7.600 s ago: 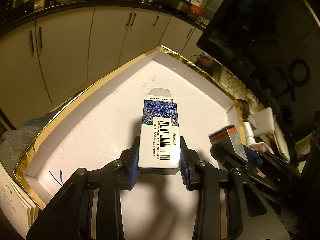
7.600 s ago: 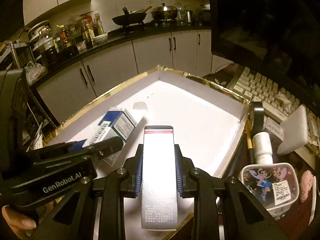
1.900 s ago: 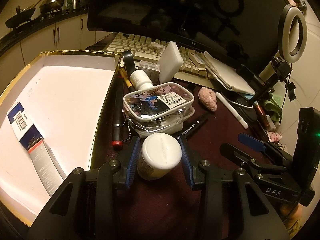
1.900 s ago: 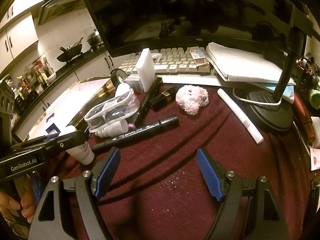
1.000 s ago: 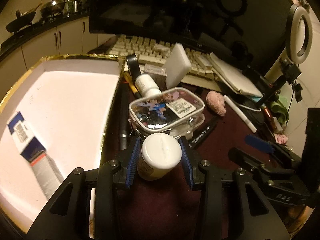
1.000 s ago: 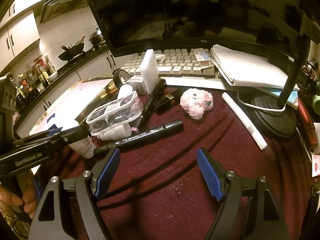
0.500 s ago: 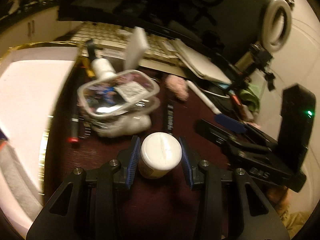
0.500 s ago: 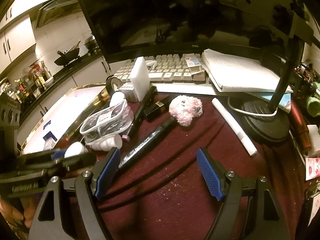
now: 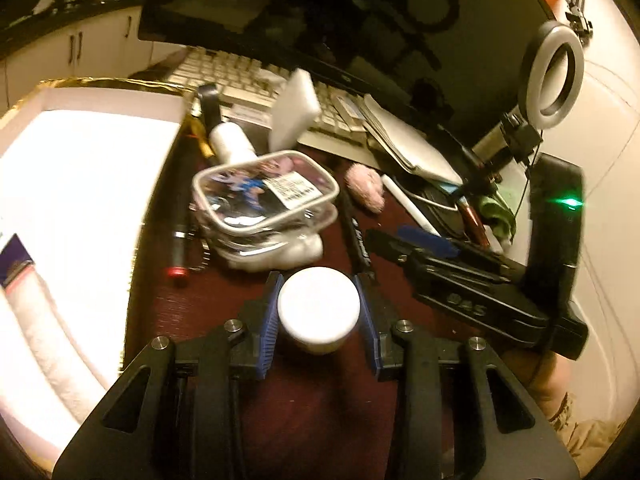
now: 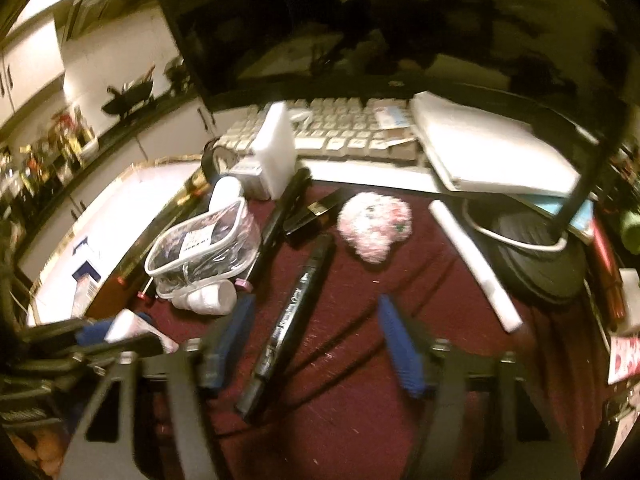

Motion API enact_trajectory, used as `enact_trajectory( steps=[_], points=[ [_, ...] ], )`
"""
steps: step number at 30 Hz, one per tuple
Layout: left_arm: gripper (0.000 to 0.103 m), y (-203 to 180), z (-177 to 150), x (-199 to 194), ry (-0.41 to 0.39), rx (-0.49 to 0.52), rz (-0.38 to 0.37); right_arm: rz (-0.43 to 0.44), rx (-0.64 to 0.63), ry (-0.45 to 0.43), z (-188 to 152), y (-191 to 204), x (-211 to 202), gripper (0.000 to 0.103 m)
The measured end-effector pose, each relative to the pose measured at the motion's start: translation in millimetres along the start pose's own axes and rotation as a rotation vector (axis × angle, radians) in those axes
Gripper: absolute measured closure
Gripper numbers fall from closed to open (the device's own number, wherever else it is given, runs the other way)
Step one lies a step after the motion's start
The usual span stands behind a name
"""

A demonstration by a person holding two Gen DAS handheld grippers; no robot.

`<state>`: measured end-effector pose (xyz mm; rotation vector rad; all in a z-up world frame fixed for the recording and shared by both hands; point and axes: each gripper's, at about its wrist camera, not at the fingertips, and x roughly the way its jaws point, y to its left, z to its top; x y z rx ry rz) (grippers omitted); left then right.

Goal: Organize objects
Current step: 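Grasp the white round jar with the left gripper while the right gripper grasps the black marker, then carry the white jar and black marker toward the tray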

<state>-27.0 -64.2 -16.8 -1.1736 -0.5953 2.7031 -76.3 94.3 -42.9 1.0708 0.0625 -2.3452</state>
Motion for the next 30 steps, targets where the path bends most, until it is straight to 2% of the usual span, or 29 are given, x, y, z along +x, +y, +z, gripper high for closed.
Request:
enact_trajectory(
  steps=[3, 7, 11, 13, 20, 30],
  points=[
    [0.068, 3.9, -1.6, -3.4, -0.011, 0.000, -0.007, 0.005, -0.019, 0.040, 4.8, 8.9, 17.4, 0.063],
    [0.068, 6.8, -2.1, -2.5, -0.014, -0.002, -0.024, -0.028, -0.020, 0.093, 5.9, 12.8, 39.0, 0.073],
    [0.068, 8.7, -2.4, -1.4, -0.015, -0.011, -0.030, -0.091, -0.073, 0.085, 6.0, 18.2, 42.2, 0.080],
    [0.068, 8.8, -3.0, -4.0, -0.018, -0.011, -0.031, -0.129, -0.112, 0.084, 4.6, 21.1, 42.1, 0.089],
    [0.068, 8.7, -1.9, -10.2, -0.033, -0.016, -0.018, -0.149, -0.122, 0.055, 1.2, 15.1, 31.1, 0.090],
    [0.068, 2.7, 0.4, -20.7, -0.064, -0.016, -0.016, -0.103, -0.113, -0.038, 5.8, 17.6, -5.8, 0.090]
  ],
)
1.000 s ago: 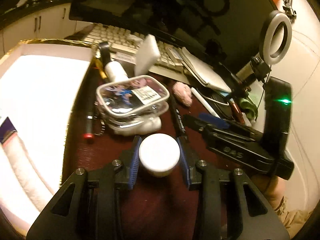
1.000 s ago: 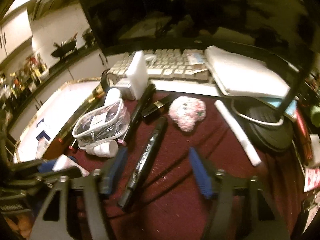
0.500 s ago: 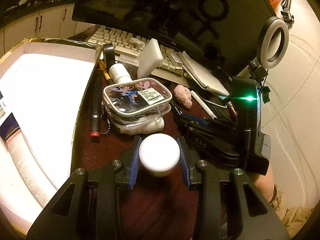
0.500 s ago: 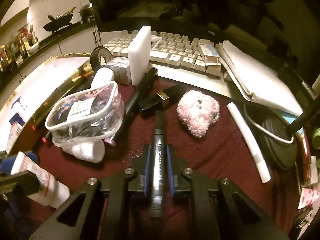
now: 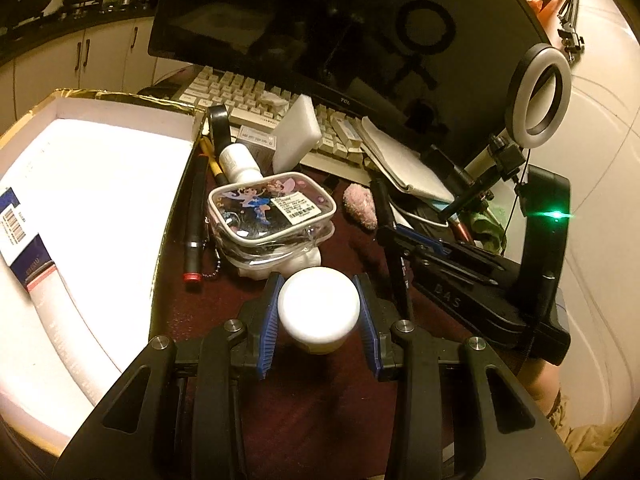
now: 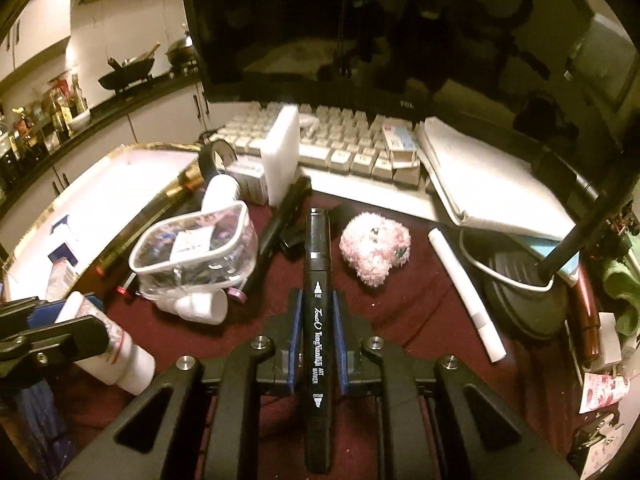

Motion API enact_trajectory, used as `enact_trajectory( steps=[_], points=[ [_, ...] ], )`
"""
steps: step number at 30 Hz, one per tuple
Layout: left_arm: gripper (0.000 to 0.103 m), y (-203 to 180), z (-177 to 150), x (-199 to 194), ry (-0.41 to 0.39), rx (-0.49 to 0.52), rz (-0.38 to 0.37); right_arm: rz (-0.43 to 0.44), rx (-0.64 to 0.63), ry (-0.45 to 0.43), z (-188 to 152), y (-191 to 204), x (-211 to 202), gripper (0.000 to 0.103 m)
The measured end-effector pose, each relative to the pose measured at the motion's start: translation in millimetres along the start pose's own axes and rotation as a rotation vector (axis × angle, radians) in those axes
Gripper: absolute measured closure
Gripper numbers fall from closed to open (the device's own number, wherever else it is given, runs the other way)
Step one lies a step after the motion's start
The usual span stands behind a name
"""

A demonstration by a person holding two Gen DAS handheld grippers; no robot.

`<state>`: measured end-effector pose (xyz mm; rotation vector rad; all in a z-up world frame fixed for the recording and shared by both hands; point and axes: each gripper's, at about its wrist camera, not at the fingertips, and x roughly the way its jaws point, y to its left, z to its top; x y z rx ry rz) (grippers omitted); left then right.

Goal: Organize objects
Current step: 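Carry the white jar and black marker toward the tray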

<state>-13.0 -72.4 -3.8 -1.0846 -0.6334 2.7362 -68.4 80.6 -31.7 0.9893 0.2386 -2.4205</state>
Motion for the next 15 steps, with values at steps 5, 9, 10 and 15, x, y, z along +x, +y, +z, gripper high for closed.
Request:
enact_trajectory(
  steps=[5, 9, 10, 15],
  points=[
    [0.068, 1.2, -0.1, -9.8, -0.020, -0.011, 0.010, 0.028, -0.004, -0.034, 3.0, 5.4, -12.8, 0.090],
    [0.068, 5.3, -1.1, -19.3, -0.042, -0.025, 0.020, 0.058, -0.018, -0.051, 2.4, 14.9, -21.1, 0.090],
    [0.068, 6.6, -1.6, -21.8, -0.048, -0.028, 0.023, 0.065, -0.023, -0.055, 2.4, 17.4, -23.1, 0.090],
    [0.068, 13.8, -3.9, -35.3, -0.077, -0.045, 0.034, 0.092, -0.051, -0.070, 3.3, 31.8, -30.3, 0.090]
  ],
)
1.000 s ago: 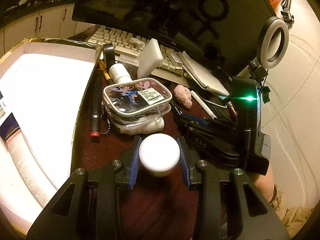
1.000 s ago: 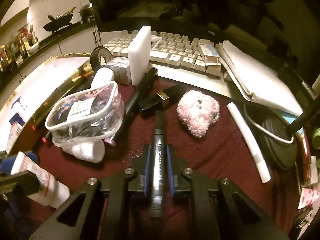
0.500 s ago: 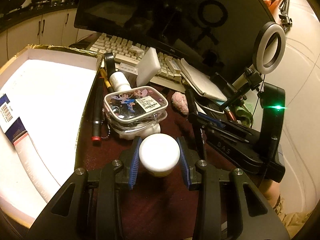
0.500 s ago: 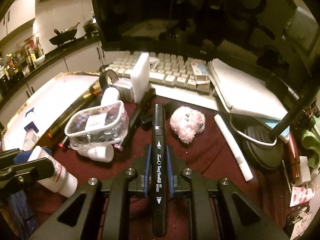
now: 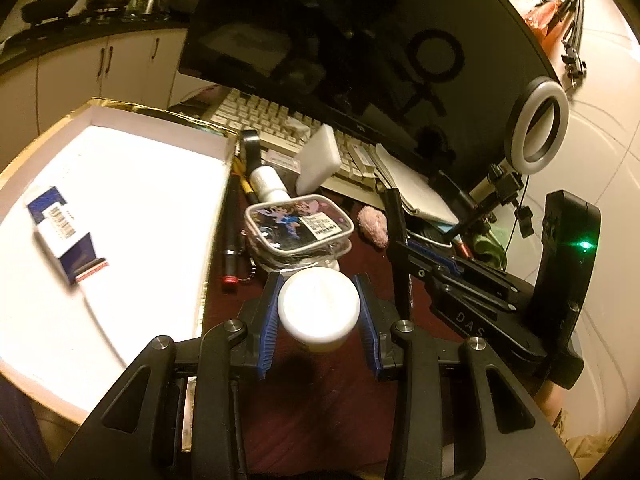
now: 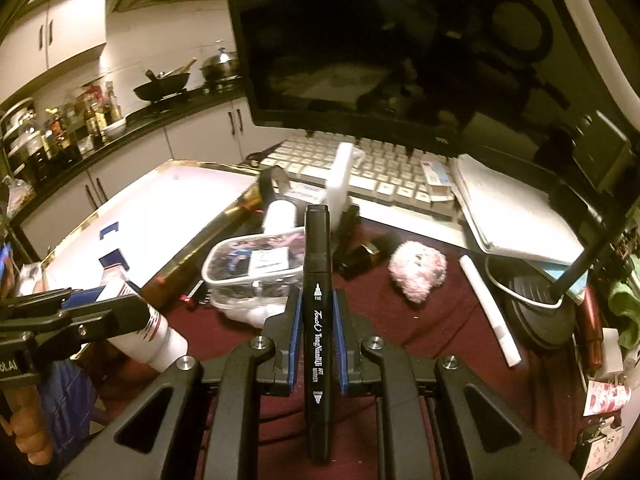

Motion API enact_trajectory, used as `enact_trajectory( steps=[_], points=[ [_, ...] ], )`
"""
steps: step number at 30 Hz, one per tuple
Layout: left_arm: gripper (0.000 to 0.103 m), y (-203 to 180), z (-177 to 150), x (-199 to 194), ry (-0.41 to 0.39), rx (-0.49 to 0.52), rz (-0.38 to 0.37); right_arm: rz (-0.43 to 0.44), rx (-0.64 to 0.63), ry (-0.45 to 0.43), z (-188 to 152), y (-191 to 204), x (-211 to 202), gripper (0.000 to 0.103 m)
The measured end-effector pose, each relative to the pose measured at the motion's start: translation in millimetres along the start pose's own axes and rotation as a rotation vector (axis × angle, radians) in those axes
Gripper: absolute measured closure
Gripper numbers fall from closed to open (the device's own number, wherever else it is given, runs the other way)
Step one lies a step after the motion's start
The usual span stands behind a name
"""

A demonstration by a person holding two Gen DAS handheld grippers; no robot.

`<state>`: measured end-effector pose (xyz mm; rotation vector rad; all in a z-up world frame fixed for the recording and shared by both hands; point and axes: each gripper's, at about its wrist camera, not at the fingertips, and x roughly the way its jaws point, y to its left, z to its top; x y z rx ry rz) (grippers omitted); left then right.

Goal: Organize objects
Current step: 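Carry the white jar and black marker toward the tray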

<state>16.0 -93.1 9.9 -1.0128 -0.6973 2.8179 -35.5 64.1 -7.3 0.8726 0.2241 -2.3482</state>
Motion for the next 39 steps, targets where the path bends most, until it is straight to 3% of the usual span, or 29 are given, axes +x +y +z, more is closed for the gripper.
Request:
enact_trajectory(
  steps=[21, 39],
  points=[
    [0.068, 41.6, -0.9, -42.6, -0.078, -0.085, 0.035, 0.128, -0.058, -0.013, 15.0, 41.7, -5.1, 0.090],
    [0.068, 77.2, 0.0, -82.8, -0.164, -0.143, 0.125, 0.217, -0.121, 0.013, 25.2, 74.5, 5.7, 0.090]
  ],
)
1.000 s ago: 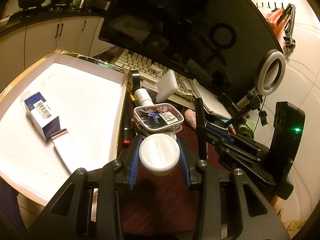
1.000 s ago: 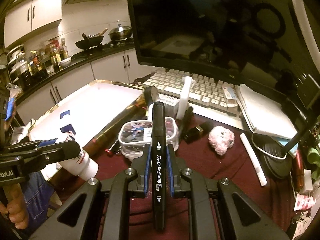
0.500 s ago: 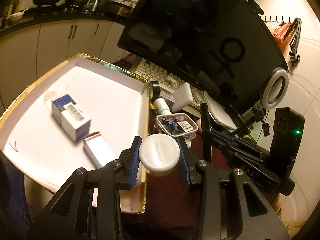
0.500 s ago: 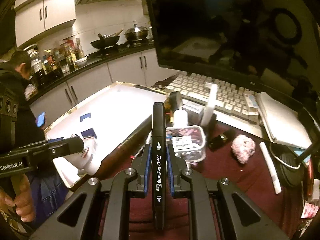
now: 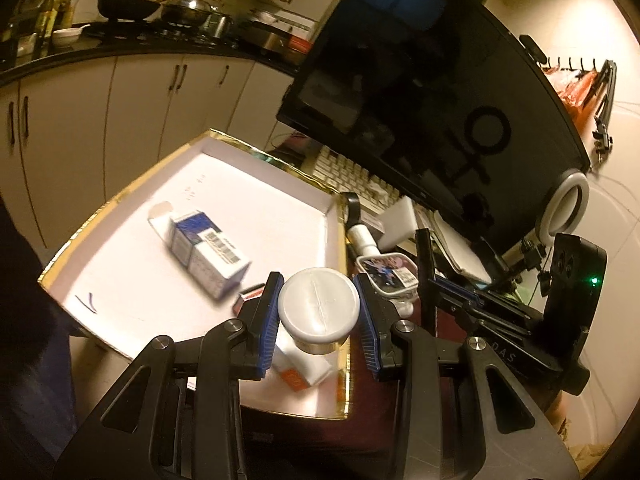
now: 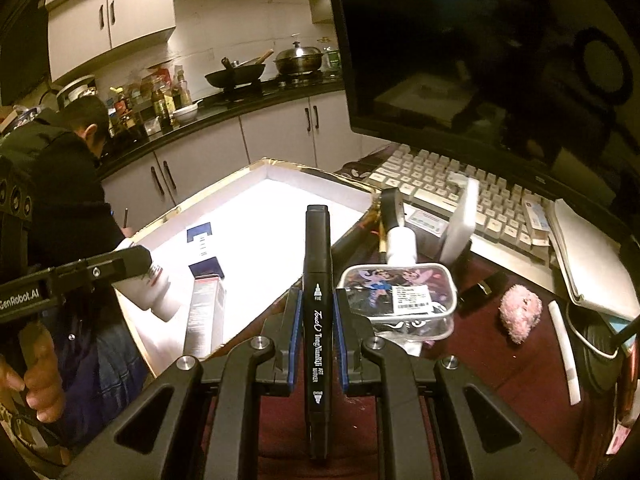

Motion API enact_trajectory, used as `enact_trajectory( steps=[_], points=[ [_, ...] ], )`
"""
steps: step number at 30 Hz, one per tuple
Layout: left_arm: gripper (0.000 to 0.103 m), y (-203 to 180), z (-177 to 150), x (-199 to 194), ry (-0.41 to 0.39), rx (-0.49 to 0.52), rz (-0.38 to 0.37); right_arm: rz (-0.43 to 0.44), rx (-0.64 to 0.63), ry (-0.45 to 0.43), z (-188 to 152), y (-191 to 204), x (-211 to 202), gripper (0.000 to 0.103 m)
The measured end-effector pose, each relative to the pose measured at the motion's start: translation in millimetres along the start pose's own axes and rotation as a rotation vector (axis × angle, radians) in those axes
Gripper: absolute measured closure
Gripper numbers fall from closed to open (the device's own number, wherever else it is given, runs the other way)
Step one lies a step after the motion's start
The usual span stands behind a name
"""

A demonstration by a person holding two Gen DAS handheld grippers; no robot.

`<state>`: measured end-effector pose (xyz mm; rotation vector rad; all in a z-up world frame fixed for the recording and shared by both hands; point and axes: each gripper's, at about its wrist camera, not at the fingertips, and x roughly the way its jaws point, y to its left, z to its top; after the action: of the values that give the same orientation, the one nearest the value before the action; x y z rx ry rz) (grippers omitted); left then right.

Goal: Organize objects
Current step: 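Carry the white jar and black marker toward the tray, then lower the jar and marker into the tray and open both grippers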

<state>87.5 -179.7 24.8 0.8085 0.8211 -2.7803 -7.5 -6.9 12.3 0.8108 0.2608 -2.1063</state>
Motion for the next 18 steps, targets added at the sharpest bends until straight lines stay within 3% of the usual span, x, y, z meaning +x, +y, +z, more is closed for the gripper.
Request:
enact_trajectory(
  steps=[10, 18],
  points=[
    [0.068, 28.5, -0.3, 0.9, -0.016, -0.060, 0.056, 0.051, -0.016, 0.014, 10.6, 15.0, 13.6, 0.090],
    [0.068, 44.8, 0.7, 7.2, -0.006, -0.098, 0.090, 0.144, 0.004, 0.055, 23.6, 28.1, 36.8, 0.090]
  ],
)
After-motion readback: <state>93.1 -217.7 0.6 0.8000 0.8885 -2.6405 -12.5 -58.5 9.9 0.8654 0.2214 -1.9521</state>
